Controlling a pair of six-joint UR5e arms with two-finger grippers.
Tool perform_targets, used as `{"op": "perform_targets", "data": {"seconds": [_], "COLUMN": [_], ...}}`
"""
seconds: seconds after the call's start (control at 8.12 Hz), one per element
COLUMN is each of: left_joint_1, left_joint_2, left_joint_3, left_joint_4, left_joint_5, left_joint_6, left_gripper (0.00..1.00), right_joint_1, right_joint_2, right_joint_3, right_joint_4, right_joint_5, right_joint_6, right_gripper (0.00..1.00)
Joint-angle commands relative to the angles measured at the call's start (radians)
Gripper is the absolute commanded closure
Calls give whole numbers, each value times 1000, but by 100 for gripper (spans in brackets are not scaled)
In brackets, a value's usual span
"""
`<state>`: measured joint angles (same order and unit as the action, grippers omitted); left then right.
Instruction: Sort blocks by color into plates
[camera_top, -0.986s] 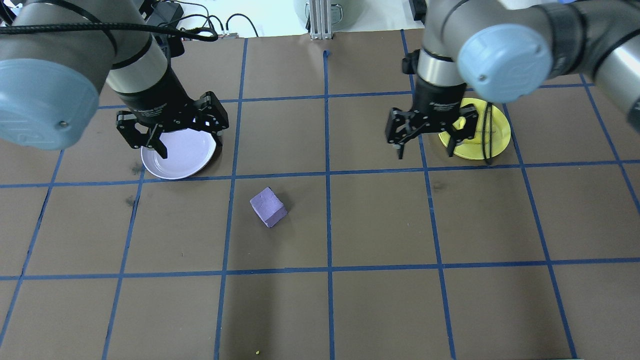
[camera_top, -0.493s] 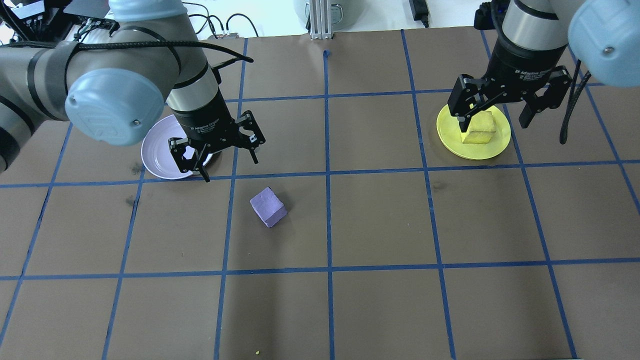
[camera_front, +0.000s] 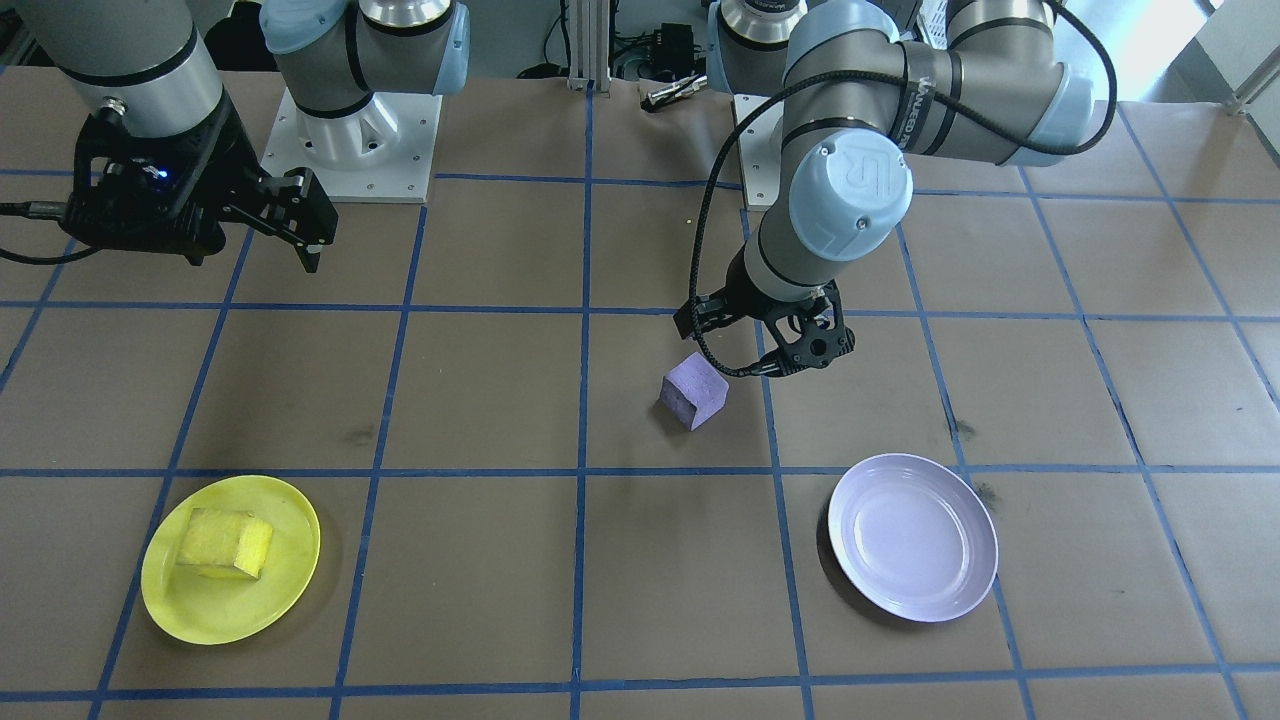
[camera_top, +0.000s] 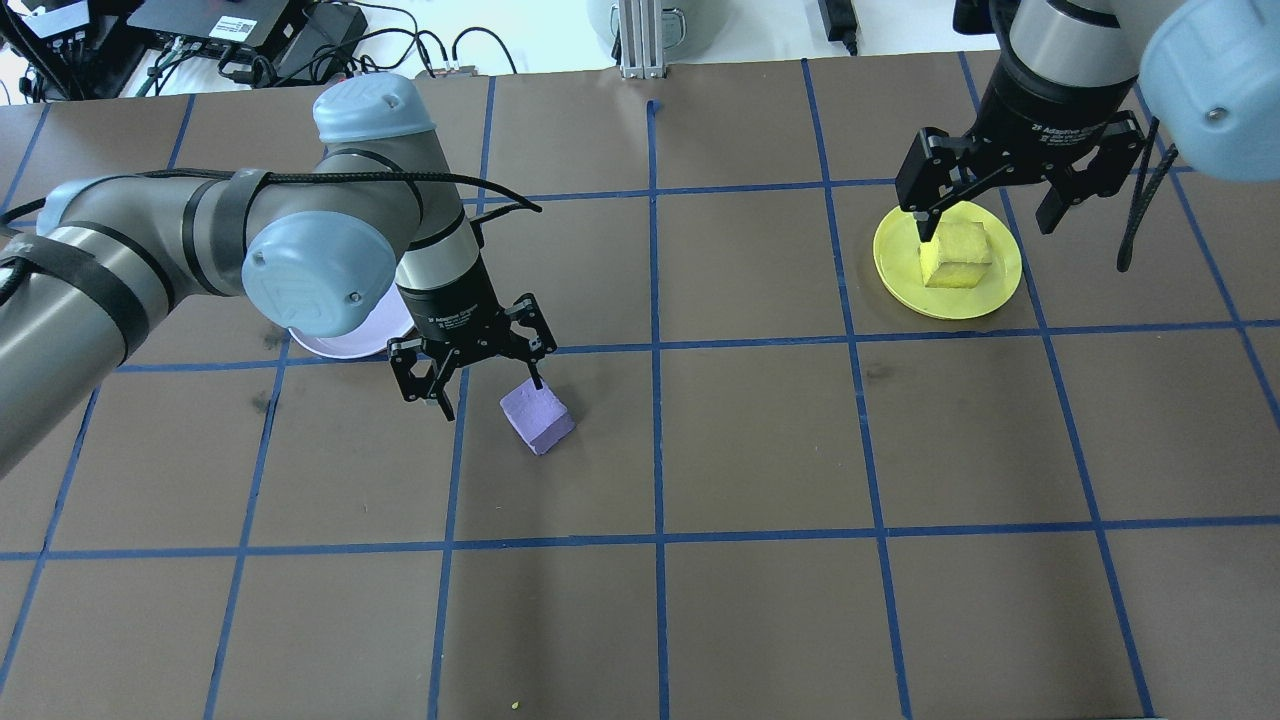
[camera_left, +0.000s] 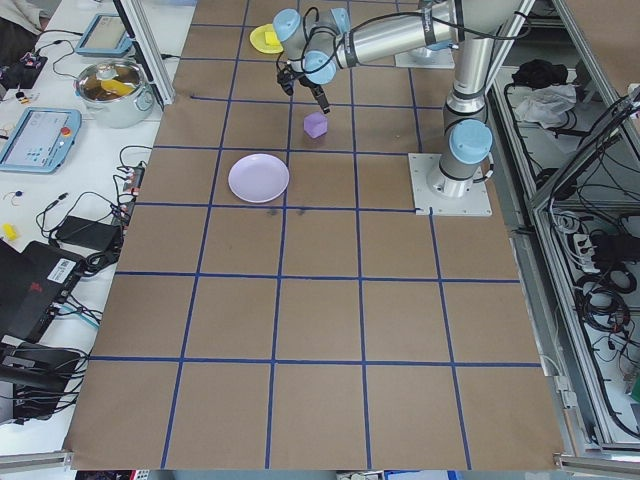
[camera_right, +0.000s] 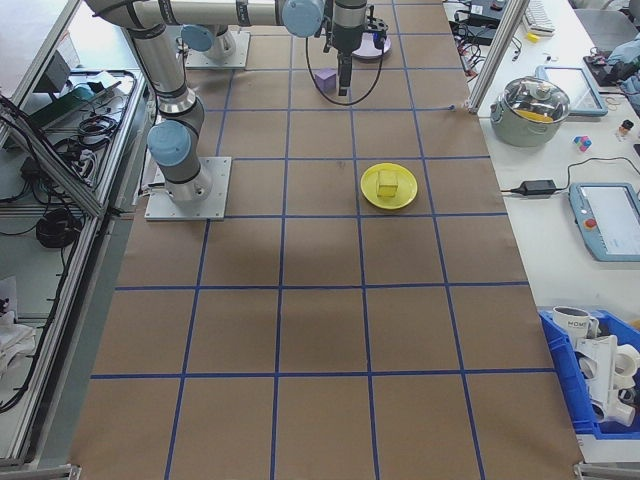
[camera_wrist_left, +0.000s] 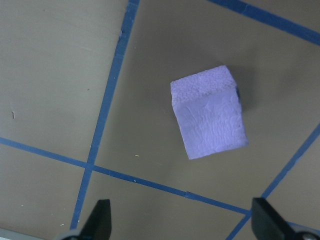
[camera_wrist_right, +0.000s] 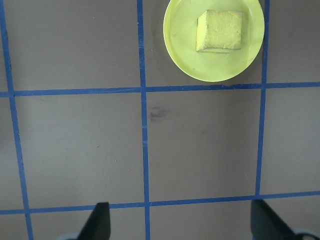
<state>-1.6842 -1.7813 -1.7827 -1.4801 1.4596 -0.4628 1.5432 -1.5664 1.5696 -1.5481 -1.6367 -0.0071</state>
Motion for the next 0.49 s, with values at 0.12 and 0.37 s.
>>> {"op": "perform_targets", "data": {"seconds": [0.12, 0.37], "left_joint_1": [1, 3], "left_joint_2": [-108, -135], "left_joint_3": [-4, -3], "left_joint_4": [79, 99], "left_joint_5": [-39, -44], "left_joint_6": [6, 12], "left_gripper": [0, 0], "right_joint_1": [0, -2], "right_joint_2": [-26, -24], "right_joint_3": [0, -14], "right_joint_4": [52, 117], "right_joint_5": [-17, -3], "right_joint_6": [-1, 1], "right_gripper": [0, 0]}}
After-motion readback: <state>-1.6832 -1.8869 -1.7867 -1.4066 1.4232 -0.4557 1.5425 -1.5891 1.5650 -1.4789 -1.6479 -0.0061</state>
